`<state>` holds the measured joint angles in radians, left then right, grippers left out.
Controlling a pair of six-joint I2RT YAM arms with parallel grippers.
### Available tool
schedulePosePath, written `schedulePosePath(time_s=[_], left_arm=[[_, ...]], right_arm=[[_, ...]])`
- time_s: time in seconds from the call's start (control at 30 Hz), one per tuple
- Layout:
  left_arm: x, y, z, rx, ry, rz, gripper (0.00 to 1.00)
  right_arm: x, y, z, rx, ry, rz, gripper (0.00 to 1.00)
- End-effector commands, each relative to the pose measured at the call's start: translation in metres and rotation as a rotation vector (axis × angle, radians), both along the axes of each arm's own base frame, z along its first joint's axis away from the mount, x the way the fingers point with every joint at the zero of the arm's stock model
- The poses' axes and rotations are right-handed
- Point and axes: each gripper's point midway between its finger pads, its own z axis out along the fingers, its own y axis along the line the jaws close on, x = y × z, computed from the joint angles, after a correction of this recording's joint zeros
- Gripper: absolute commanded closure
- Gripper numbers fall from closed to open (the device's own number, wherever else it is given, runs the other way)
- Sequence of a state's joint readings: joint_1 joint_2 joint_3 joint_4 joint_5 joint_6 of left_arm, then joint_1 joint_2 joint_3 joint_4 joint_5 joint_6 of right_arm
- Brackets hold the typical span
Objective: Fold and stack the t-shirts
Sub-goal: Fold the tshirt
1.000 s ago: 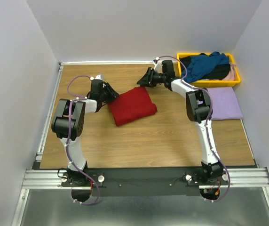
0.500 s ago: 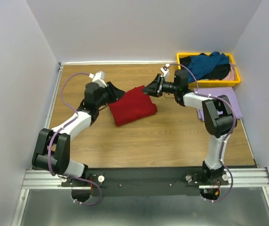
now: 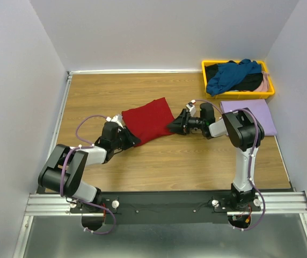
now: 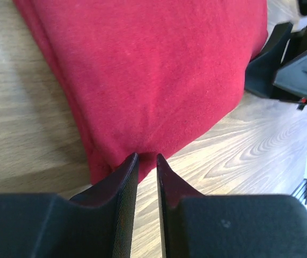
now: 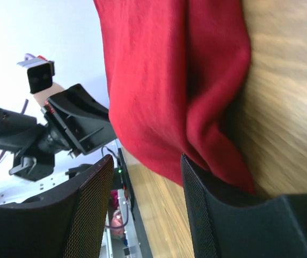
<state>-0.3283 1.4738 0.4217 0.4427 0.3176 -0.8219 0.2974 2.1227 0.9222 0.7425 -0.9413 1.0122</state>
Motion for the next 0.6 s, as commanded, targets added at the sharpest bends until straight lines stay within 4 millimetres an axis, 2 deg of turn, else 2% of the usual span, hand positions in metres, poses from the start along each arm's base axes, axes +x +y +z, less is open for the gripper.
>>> schedulePosePath(time_s=[0.0, 0.07, 0.1, 0.13, 0.17, 0.23, 0.27, 0.3, 0.33, 0.37, 0.4, 0.43, 0.5, 0.57], left_arm=[[-0.011, 0.013, -0.011, 0.021, 0.031, 0.058, 0.72], [-0.011, 0.017, -0.004, 0.038, 0.02, 0.064, 0.72], [-0.006, 0.018, 0.01, 0.042, -0.027, 0.069, 0.72], [-0.007, 0.021, 0.014, 0.056, -0.029, 0.072, 0.72], [-0.001, 0.021, 0.037, 0.048, -0.094, 0.081, 0.7], [0.006, 0.029, 0.057, 0.072, -0.154, 0.115, 0.66], [0.006, 0.034, 0.061, 0.098, -0.159, 0.127, 0.62], [0.015, 0.042, 0.086, 0.102, -0.219, 0.17, 0.59], [0.018, 0.048, 0.094, 0.113, -0.236, 0.193, 0.57], [0.016, 0.055, 0.095, 0.147, -0.224, 0.204, 0.54], [0.021, 0.059, 0.116, 0.154, -0.266, 0.228, 0.47], [0.025, 0.07, 0.122, 0.191, -0.278, 0.272, 0.45], [0.027, 0.086, 0.14, 0.26, -0.319, 0.321, 0.37], [0.026, 0.096, 0.149, 0.303, -0.34, 0.351, 0.32]], right_arm=[[0.003, -0.012, 0.005, -0.005, -0.087, -0.017, 0.39], [0.004, -0.01, 0.018, 0.007, -0.109, -0.013, 0.39], [0.006, -0.007, 0.034, 0.024, -0.13, -0.01, 0.39], [0.005, -0.004, 0.042, 0.034, -0.14, -0.002, 0.39], [0.004, 0.002, 0.051, 0.045, -0.149, 0.006, 0.38], [0.005, 0.016, 0.075, 0.07, -0.197, 0.029, 0.37], [-0.001, 0.031, 0.082, 0.081, -0.209, 0.055, 0.36], [-0.003, 0.04, 0.089, 0.094, -0.205, 0.063, 0.36], [-0.004, 0.048, 0.095, 0.103, -0.207, 0.072, 0.36], [-0.007, 0.067, 0.107, 0.116, -0.236, 0.087, 0.35], [-0.01, 0.076, 0.111, 0.124, -0.235, 0.093, 0.34], [-0.018, 0.093, 0.117, 0.135, -0.24, 0.119, 0.34], [-0.015, 0.111, 0.122, 0.151, -0.23, 0.113, 0.34], [-0.019, 0.128, 0.119, 0.15, -0.224, 0.115, 0.32]])
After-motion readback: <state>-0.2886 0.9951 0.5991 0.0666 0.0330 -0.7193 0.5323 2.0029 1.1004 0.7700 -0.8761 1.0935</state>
